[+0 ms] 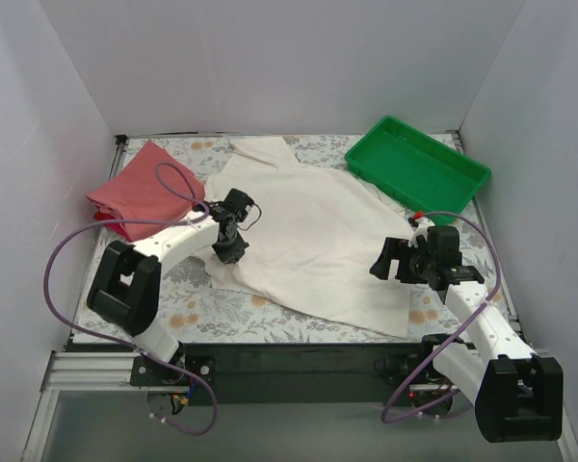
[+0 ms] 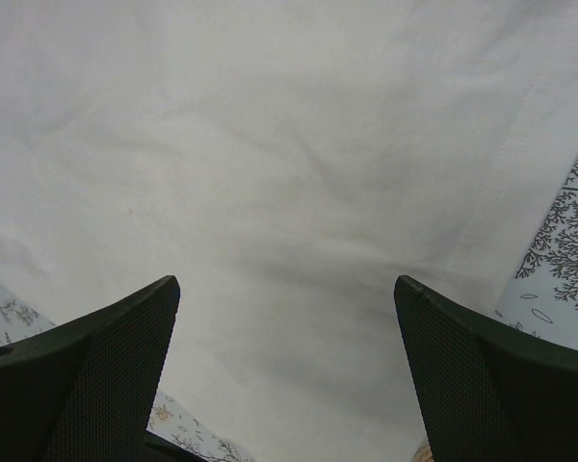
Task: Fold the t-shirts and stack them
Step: Flatten the tshirt out
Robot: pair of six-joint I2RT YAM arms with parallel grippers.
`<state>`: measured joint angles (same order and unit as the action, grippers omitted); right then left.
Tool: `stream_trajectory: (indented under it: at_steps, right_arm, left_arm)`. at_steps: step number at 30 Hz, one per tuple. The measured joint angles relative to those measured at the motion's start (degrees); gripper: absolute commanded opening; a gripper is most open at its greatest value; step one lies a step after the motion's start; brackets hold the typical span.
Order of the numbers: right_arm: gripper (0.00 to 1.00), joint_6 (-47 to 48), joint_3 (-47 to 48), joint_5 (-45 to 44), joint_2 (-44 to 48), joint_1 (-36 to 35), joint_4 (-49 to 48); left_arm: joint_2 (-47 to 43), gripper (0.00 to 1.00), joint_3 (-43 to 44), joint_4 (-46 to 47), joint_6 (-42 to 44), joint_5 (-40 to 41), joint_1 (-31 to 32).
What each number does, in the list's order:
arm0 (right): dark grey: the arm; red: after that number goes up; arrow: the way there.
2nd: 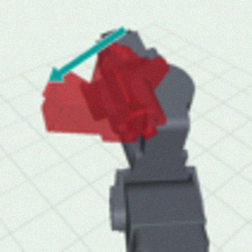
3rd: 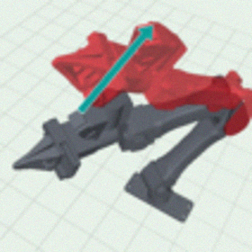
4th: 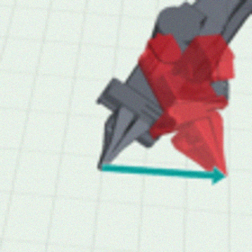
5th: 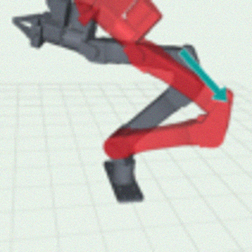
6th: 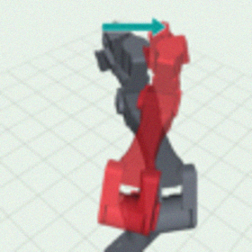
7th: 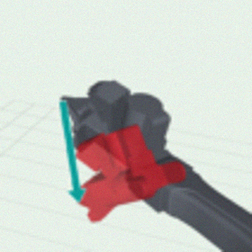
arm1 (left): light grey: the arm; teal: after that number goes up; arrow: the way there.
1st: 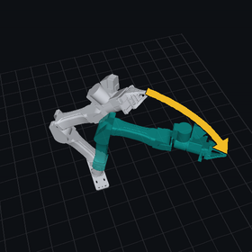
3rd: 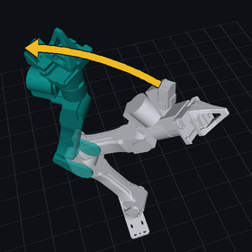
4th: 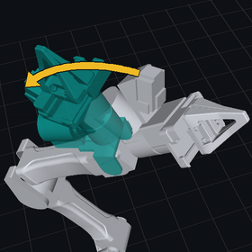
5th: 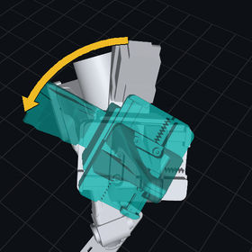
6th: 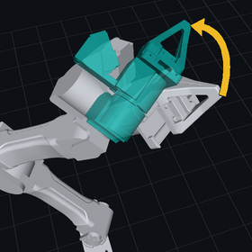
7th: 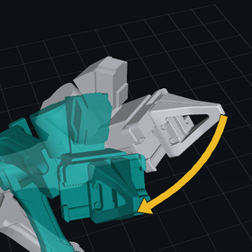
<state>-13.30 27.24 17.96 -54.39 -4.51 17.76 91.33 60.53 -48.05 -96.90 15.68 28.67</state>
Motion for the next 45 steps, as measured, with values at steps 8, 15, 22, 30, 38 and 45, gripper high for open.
stream_trajectory:
  at_steps: [8, 15, 22, 30, 38, 45]
  right_arm:
    - [0.98, 0.0, 0.0, -0.7, -1.2, 0.0, 0.0]
    - [0.98, 0.0, 0.0, -1.3, -2.8, 0.0, 0.0]
    - [0.98, 0.0, 0.0, -1.4, -2.9, 0.0, -0.2]
    - [0.98, 0.0, 0.0, -1.3, -2.5, 0.0, -0.3]
    - [0.98, 0.0, 0.0, -1.3, -2.3, 0.0, -0.3]
    - [0.98, 0.0, 0.0, -1.3, -2.3, 0.0, -0.4]
  left_arm:
    - [12.0, 0.39, 8.9, 3.4, 3.7, 0.4, 0.0]
    - [11.9, 0.59, 11.0, 4.2, 5.3, 0.0, 0.1]
    - [-15.5, 0.90, -1.2, 0.3, -0.5, 4.1, 0.1]
    - [-26.2, 0.83, -20.7, -0.7, -6.8, 1.6, 0.0]
    - [-23.1, 0.65, -24.8, 4.5, -7.0, 0.0, 0.0]
    - [-16.6, 0.68, -22.9, 7.8, -5.7, 0.2, -1.2]
